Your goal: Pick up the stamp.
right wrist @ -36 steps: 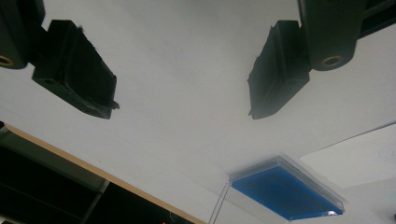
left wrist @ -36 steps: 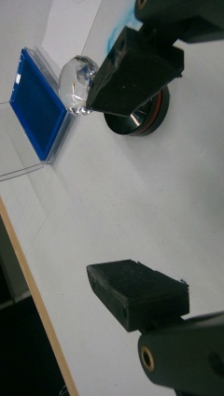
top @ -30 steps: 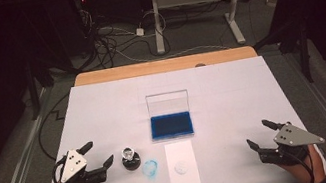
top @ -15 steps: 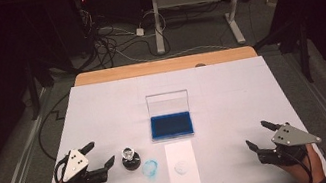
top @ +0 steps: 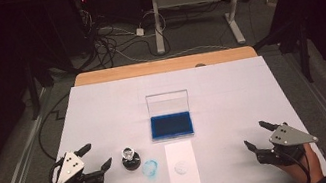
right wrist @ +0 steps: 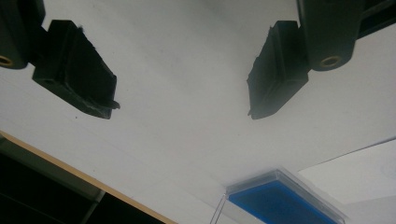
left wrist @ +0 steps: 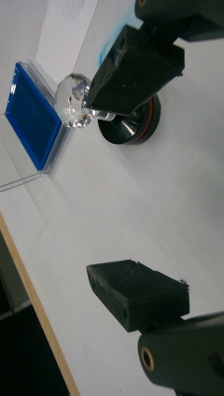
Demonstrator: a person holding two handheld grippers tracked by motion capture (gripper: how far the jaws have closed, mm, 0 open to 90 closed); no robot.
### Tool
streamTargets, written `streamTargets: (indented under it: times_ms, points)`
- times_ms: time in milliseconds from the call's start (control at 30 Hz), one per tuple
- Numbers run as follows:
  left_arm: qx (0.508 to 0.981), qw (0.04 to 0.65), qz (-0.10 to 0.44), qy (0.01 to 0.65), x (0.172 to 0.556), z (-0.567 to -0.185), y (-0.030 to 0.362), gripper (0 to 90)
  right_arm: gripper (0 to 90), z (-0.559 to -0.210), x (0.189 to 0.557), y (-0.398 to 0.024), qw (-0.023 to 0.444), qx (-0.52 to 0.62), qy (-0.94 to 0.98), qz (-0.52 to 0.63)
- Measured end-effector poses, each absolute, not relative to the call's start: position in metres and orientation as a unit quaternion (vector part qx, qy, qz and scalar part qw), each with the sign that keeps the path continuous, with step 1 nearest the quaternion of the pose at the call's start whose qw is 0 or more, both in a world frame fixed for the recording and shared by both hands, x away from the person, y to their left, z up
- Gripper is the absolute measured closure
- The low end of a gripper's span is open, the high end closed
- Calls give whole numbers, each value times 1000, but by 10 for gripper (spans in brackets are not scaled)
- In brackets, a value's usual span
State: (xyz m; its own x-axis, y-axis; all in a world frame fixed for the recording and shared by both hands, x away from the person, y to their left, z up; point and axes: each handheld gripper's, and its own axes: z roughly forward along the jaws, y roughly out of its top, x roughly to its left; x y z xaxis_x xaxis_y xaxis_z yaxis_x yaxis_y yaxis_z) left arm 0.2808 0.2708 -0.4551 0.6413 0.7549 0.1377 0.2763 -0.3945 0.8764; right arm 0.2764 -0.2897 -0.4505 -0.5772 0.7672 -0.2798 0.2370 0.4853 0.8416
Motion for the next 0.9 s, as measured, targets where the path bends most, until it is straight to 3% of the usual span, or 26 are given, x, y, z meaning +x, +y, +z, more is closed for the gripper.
streamTargets:
  times_ms: [600,900]
  points:
    - [865,375,186,277,287,-425,251,178,237,-452,277,-289,330,317,799,390]
    - [891,336,178,249,292,-417,234,181,238,-452,277,-287,329,314,802,388]
